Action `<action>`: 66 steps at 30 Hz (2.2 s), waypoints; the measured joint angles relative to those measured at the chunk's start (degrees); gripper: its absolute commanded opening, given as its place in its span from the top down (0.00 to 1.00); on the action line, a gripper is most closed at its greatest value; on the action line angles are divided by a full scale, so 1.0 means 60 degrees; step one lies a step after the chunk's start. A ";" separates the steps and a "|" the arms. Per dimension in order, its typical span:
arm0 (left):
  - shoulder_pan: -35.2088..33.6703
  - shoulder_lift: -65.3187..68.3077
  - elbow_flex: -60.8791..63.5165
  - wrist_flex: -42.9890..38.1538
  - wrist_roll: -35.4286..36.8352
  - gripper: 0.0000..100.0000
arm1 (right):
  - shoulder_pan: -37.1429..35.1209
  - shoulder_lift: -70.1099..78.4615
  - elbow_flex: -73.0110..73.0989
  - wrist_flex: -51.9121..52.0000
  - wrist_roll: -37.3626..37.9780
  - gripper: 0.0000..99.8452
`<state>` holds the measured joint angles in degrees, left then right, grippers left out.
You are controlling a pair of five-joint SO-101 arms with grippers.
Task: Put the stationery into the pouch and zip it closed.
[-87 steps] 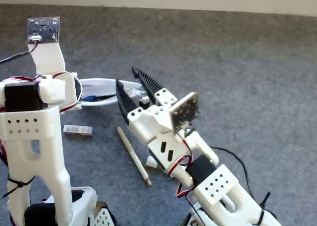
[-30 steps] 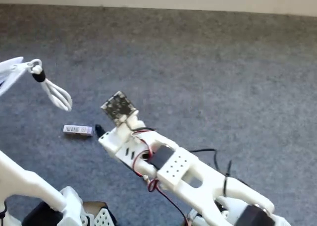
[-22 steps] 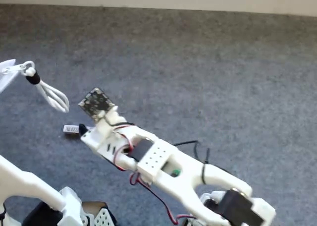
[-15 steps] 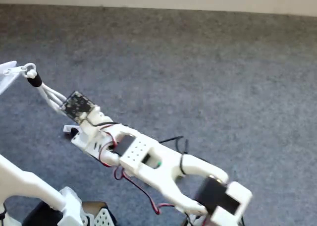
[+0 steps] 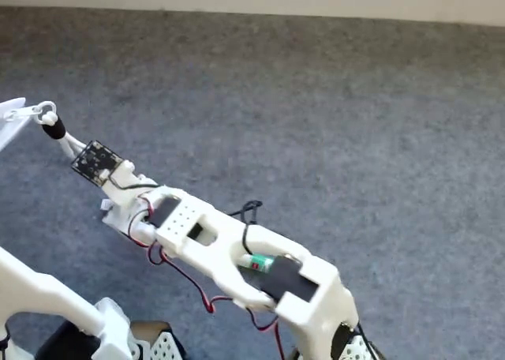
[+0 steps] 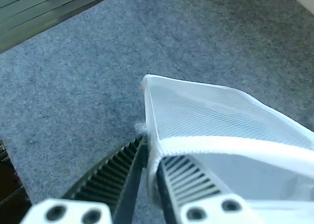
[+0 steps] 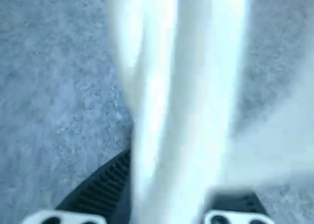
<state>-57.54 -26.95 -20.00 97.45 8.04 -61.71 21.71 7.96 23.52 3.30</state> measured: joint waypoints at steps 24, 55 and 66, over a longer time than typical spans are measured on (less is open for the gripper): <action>0.0000 0.0000 0.0000 0.0000 0.0000 0.99 | 0.0264 0.2095 -0.2022 0.1597 0.1392 0.99; 0.1348 0.0000 0.0000 0.0000 0.0147 0.99 | 0.0894 -0.0996 -0.0601 0.5524 0.1377 1.00; 0.3048 0.0000 0.0000 0.0000 0.0190 0.99 | 0.0894 -0.4645 0.1187 0.5626 0.1377 1.00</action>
<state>-39.25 -26.95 -20.00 97.45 9.19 -56.35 -6.15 15.08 57.27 11.56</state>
